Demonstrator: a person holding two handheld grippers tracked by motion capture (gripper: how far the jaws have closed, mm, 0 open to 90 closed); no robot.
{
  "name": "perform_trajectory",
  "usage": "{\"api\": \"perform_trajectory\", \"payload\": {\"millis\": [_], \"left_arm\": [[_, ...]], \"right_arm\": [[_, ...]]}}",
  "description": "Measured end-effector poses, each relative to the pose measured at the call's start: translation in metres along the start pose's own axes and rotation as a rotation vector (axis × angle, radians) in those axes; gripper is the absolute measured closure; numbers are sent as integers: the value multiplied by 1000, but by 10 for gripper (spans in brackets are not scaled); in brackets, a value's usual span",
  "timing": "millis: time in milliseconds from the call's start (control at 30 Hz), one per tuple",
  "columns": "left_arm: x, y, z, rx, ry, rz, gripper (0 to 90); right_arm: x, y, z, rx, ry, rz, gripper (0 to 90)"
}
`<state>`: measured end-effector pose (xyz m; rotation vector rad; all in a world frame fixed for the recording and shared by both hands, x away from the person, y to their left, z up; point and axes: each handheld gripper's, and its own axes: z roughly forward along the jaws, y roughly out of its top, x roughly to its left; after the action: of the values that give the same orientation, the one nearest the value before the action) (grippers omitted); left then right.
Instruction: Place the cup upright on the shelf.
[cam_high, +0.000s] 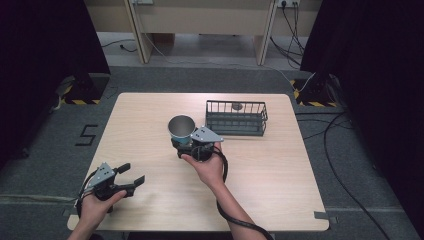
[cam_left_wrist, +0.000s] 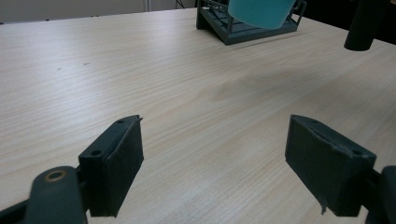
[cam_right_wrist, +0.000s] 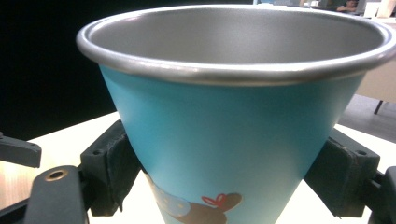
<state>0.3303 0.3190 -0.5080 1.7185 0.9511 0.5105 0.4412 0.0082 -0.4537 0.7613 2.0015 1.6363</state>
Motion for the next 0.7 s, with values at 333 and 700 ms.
{"api": "perform_trajectory", "payload": {"millis": [333,700], "left_arm": [[0,0,0,-1,0,0,186],[0,0,0,0,1,0,187]], "right_arm": [[-8,6,-5,-11,-24,0,197],[-18,13,-13,-29,-55,1,197]]}}
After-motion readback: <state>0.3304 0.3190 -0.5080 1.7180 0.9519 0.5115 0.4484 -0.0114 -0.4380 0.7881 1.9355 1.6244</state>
